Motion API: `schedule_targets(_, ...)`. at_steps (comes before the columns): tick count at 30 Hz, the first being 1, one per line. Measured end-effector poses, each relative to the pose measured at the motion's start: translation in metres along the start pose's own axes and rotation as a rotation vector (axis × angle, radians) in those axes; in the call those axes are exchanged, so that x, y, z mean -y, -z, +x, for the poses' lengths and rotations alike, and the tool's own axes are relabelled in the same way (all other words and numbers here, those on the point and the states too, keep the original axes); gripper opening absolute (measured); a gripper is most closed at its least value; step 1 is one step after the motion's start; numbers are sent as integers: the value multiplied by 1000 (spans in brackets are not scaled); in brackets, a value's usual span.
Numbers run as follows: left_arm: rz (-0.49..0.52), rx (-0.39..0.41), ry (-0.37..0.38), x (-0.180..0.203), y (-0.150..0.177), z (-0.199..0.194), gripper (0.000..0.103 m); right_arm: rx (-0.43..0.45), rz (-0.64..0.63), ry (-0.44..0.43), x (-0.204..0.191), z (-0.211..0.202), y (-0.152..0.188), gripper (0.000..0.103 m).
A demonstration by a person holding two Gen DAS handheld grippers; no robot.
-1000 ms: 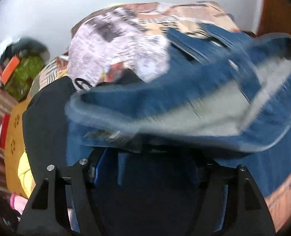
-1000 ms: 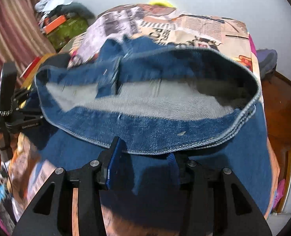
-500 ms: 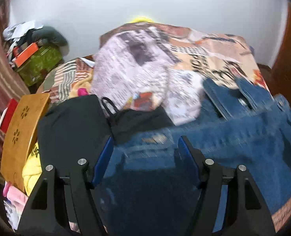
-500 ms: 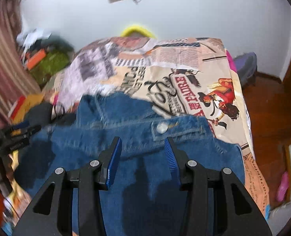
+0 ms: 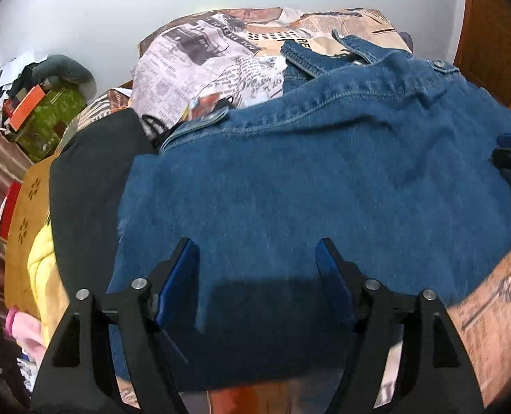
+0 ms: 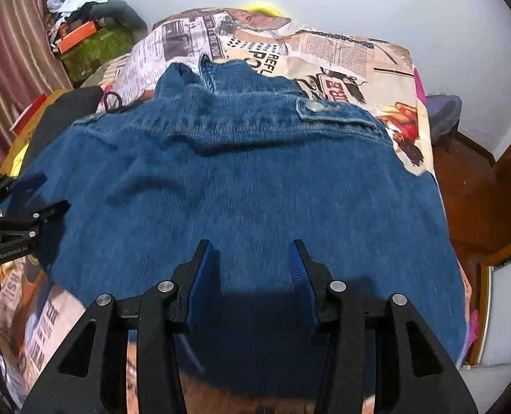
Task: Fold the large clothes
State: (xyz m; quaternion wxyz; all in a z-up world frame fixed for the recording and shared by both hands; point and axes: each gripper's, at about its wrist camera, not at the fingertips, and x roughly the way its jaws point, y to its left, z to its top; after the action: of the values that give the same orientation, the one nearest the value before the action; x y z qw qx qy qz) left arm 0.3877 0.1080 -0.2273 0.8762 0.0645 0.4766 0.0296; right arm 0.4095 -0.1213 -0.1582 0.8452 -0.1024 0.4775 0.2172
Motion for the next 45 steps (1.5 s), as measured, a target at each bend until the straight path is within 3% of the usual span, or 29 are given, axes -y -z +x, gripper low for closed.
schedule_targets(7,-103,-9,40,-29,25,-18,77,8,-9,31,1,-21,21,42)
schedule_targets(19,-270,-10,-35,-75,61,-47,76,18,12,66,-3,-51,36,42)
schedule_targets(27,-543,19,95,-90,91,-48,76,57,27,42,-10,-65,41,42)
schedule_targets(31,-706,5,270,-87,98,-29,76,66,46,27,-14,-64,45,42)
schedule_targets(34,-748,-5,368,-80,90,-12,76,57,58,6,-16,-57,46,42)
schedule_targets(39,-764,10,409,-68,72,5,76,27,51,14,-21,-47,49,42)
schedule_targets(45,-908,-7,484,-77,68,35,72,16,54,10,-21,-42,52,42)
